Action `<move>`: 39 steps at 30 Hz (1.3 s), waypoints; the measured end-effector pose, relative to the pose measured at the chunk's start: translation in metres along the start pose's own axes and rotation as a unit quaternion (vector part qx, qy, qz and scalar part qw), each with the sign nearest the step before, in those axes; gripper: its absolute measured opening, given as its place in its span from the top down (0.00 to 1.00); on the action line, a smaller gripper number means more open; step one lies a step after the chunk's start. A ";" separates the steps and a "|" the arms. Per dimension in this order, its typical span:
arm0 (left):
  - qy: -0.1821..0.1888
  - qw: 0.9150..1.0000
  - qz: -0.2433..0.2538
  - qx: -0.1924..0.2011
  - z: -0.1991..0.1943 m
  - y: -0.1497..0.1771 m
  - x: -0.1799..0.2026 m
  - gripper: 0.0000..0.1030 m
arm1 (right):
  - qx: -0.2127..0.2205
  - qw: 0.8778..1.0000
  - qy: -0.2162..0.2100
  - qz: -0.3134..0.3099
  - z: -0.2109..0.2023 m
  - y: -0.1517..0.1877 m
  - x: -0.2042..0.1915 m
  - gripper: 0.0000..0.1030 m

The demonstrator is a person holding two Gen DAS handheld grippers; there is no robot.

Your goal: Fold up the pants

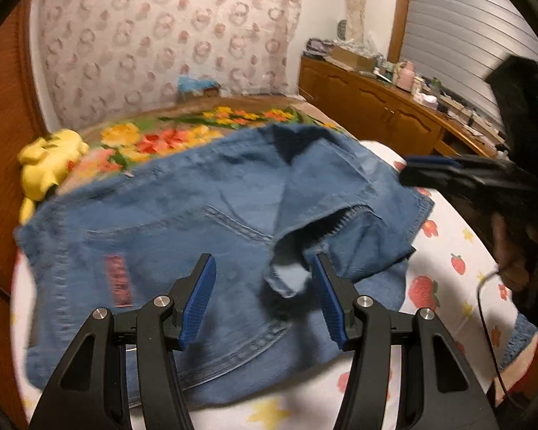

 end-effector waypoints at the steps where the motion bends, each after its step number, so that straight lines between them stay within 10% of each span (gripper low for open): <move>1: 0.005 1.000 -0.004 -0.007 0.004 0.002 0.000 0.45 | -0.009 1.000 -0.003 0.010 0.019 -0.005 0.002 0.53; 7: 0.031 0.999 -0.013 -0.031 0.025 0.012 0.007 0.69 | -0.058 0.996 -0.045 0.047 0.084 0.003 0.001 0.53; 11: 0.027 0.999 -0.002 -0.018 0.017 0.012 0.013 0.97 | -0.048 0.997 -0.055 0.029 0.094 -0.018 0.007 0.84; 24: -0.019 0.997 -0.036 0.073 -0.098 0.016 -0.037 0.98 | 0.034 0.985 -0.131 -0.103 0.112 -0.130 -0.107 0.87; 34: -0.103 0.989 -0.098 0.043 -0.119 0.068 -0.121 0.98 | -0.011 0.970 -0.181 -0.162 0.187 -0.140 -0.217 0.86; 39: -0.113 0.985 -0.127 0.022 -0.110 0.083 -0.142 0.89 | -0.027 0.970 -0.175 -0.165 0.203 -0.155 -0.221 0.61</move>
Point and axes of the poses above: each gripper's, at about its wrist camera, not at the fingertips, and z roughly the way its jaws point, x to its right, y to its underside, the point moved 6 cm from there along z, roughly the way its jaws point, and after that the axes turned 2 degrees about z, right-handed, at the moved point
